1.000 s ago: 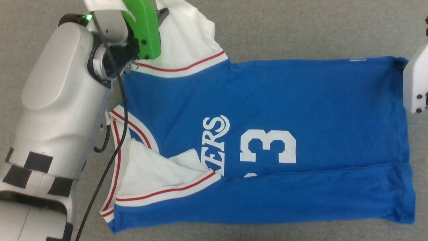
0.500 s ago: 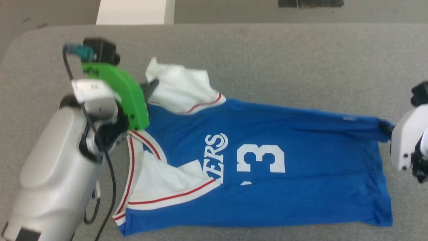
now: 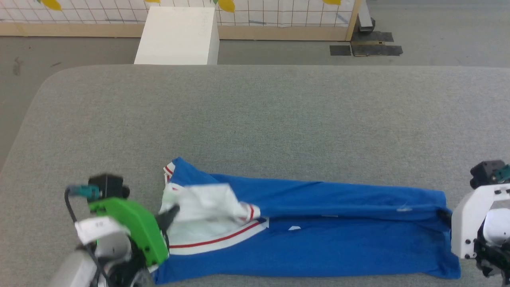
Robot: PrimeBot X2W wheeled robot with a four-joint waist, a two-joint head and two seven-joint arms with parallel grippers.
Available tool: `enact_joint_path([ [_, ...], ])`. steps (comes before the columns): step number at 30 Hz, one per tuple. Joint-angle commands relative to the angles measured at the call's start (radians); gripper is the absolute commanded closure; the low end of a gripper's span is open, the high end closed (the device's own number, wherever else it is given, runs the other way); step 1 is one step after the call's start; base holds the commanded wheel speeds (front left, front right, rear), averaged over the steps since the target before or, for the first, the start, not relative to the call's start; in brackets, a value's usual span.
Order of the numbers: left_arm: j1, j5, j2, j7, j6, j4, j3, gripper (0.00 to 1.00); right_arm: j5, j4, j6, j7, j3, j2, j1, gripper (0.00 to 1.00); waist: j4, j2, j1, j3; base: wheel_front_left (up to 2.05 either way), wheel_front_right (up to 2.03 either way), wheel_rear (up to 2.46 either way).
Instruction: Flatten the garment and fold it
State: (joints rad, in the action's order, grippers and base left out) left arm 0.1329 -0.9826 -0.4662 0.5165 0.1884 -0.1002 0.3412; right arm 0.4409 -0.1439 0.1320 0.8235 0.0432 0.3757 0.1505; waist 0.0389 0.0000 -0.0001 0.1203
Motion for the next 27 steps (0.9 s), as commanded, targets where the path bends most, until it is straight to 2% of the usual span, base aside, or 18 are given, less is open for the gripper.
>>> enact_joint_path([
  [1, -0.045, -0.018, 0.003, -0.012, 0.011, -0.011, -0.008, 1.00, -0.002, -0.003, -0.001, -0.006, 0.001, -0.007, -0.020, 1.00, 0.002, 0.0000, 0.0001, 0.002, 0.00, 0.00, 0.00],
  [6, -0.137, -0.051, 0.034, -0.034, 0.026, 0.003, -0.009, 1.00, -0.012, -0.011, -0.001, -0.005, 0.003, -0.019, -0.048, 1.00, 0.004, 0.0000, 0.0001, 0.013, 0.00, 0.00, 0.00],
  [12, -0.137, -0.073, 0.070, -0.033, 0.021, 0.110, 0.005, 1.00, -0.022, -0.034, -0.001, 0.004, -0.019, -0.039, -0.062, 1.00, 0.000, 0.0000, 0.0001, 0.024, 0.00, 0.00, 0.00],
  [13, -0.130, -0.075, 0.076, -0.035, 0.021, 0.130, 0.004, 0.81, -0.022, -0.036, -0.001, 0.002, -0.022, -0.043, -0.061, 1.00, -0.002, 0.0000, 0.0001, 0.025, 0.00, 0.00, 0.00],
  [14, -0.126, -0.074, 0.077, -0.031, 0.023, 0.146, 0.007, 0.54, -0.021, -0.038, -0.001, -0.001, -0.024, -0.046, -0.059, 1.00, -0.004, 0.0000, 0.0001, 0.026, 0.00, 0.00, 0.00],
  [15, -0.121, -0.070, 0.076, -0.029, 0.025, 0.157, 0.010, 0.00, -0.020, -0.039, -0.001, -0.002, -0.026, -0.048, -0.057, 0.76, -0.006, 0.0000, 0.0001, 0.026, 0.00, 0.00, 0.00],
  [16, -0.114, -0.071, 0.077, -0.030, 0.025, 0.167, 0.008, 0.00, -0.019, -0.038, -0.001, -0.004, -0.028, -0.048, -0.053, 0.06, -0.009, 0.0000, 0.0001, 0.026, 0.00, 0.00, 0.00],
  [17, -0.110, -0.072, 0.074, -0.025, 0.027, 0.173, 0.006, 0.00, -0.016, -0.037, -0.001, -0.005, -0.028, -0.047, -0.050, 0.00, -0.011, 0.0000, 0.0001, 0.023, 0.00, 0.00, 0.00],
  [21, -0.096, -0.056, 0.037, -0.007, 0.042, 0.152, 0.000, 0.00, -0.003, -0.023, -0.001, -0.013, -0.014, -0.037, -0.042, 0.00, -0.017, 0.0000, 0.0001, 0.007, 0.00, 0.00, 0.00],
  [27, -0.064, -0.046, -0.027, 0.008, 0.077, 0.031, -0.052, 0.00, 0.033, 0.051, -0.001, -0.005, 0.043, -0.028, -0.042, 0.00, -0.019, 0.0000, 0.0001, -0.028, 0.00, 0.00, 0.00],
])
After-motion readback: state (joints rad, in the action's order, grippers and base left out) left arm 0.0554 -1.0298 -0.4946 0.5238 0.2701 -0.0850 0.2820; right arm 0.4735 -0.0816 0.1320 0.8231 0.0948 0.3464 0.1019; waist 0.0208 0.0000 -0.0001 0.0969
